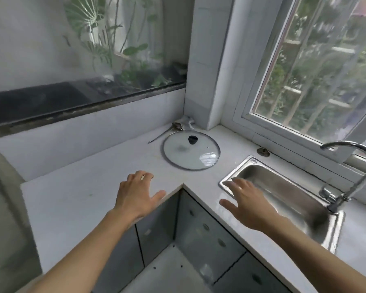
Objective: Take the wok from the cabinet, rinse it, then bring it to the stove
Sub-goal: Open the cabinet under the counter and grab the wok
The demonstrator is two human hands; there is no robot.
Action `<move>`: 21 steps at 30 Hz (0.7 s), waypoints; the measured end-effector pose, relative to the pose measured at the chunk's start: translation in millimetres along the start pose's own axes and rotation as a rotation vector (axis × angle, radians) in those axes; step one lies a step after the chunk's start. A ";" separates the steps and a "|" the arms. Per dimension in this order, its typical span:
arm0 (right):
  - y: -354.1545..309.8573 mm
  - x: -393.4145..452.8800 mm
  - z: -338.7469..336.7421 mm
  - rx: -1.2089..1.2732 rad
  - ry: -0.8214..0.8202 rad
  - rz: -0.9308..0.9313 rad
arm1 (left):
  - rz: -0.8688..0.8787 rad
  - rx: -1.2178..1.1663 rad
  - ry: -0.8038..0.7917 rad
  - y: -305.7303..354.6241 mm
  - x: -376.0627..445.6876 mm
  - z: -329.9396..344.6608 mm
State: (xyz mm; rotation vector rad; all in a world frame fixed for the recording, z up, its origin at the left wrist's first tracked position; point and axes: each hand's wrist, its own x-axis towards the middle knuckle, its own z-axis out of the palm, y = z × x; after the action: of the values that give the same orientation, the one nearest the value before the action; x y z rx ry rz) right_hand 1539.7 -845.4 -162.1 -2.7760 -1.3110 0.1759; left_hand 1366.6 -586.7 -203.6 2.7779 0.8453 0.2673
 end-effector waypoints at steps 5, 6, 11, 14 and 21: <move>-39.2 67.9 7.1 0.017 -0.044 -0.208 | -0.104 0.075 0.018 -39.6 -7.5 -5.3; -46.2 81.4 9.6 0.027 -0.051 -0.249 | -0.133 0.094 0.013 -47.3 -8.2 -5.1; -72.0 142.9 33.0 0.090 -0.146 -0.438 | -0.343 0.142 -0.004 -72.3 -11.4 0.6; -76.5 173.0 45.5 0.060 -0.204 -0.552 | -0.482 0.141 -0.011 -69.8 -16.4 6.8; -93.1 221.3 65.1 0.090 -0.264 -0.700 | -0.728 0.069 0.003 -50.8 -31.9 25.3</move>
State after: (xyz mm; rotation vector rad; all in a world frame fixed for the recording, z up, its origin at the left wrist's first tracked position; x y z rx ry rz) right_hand 1599.3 -614.6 -233.0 -2.1036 -2.1701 0.5432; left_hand 1319.8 -567.8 -244.8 2.3144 1.7953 0.1075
